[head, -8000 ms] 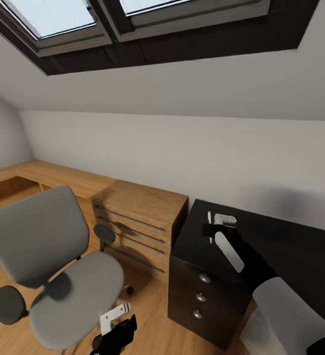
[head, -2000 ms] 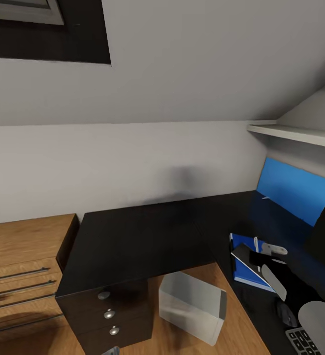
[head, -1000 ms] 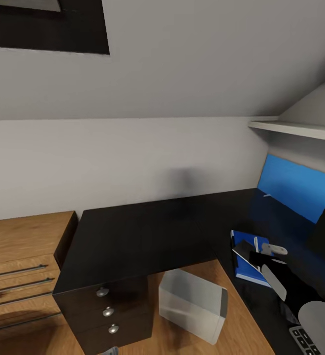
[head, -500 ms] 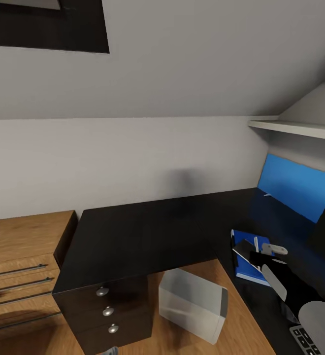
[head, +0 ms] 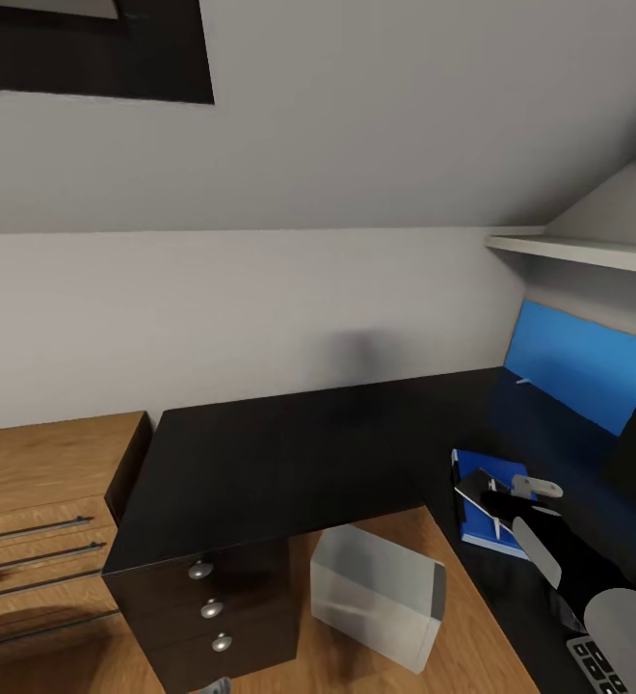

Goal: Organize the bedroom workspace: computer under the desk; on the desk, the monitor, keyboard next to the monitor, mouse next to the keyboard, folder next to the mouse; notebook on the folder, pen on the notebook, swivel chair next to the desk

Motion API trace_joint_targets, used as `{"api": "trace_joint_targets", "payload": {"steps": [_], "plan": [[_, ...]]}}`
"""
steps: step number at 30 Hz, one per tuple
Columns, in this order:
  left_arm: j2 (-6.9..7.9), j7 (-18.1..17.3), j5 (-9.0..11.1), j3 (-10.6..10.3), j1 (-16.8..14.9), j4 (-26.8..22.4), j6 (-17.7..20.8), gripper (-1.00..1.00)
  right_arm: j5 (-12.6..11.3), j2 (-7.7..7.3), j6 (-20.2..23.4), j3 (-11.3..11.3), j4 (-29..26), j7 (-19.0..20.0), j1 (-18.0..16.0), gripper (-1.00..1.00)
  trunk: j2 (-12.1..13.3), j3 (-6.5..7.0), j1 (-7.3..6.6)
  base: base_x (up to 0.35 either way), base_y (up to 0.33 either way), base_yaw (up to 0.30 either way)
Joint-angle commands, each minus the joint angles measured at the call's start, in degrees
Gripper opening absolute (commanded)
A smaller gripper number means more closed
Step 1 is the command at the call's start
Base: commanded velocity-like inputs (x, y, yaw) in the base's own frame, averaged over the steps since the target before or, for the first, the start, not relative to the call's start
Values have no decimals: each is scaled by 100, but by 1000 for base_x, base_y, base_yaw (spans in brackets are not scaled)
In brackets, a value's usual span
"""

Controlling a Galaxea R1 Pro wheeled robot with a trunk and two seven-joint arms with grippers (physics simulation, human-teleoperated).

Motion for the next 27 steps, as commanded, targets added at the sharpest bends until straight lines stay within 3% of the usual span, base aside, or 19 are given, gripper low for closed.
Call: {"api": "trace_joint_targets", "payload": {"steps": [1,4,10,12,15,19,25,26,27], "plan": [[6,22,55,-27,-9,-7,-51,100,-51,-7,18,47,-15,-55,-5,100,-5,-7,0,0,0,0],[7,16,59,-23,-9,35,-51,100,-59,2,47,51,-136,-67,-5,100,-5,-7,0,0,0,0],[4,11,60,-17,-9,204,-51,100,-87,22,722,75,-1320,-111,49,100,-5,-7,0,0,0,0],[2,12,57,-15,-9,250,-51,100,-92,92,913,85,-1670,-124,164,100,-5,-7,0,0,0,0],[1,13,56,-20,-9,278,-51,100,-87,357,1209,95,-2394,-358,523,100,-5,-7,0,0,0,0],[0,13,60,-17,-9,282,-51,100,-81,550,1340,101,-2993,-561,817,100,-5,-7,0,0,0,0],[0,18,63,-14,-9,284,-51,100,-121,697,1713,156,-3539,-659,1020,100,-5,-7,0,0,0,0],[0,21,64,-14,-9,290,-45,100,-137,894,1998,174,-3860,-684,1081,100,-5,-7,0,0,0,0],[0,21,64,-14,-9,291,-45,100,-132,910,2012,177,-3881,-686,1087,100,-5,-7,0,0,0,0]]}}
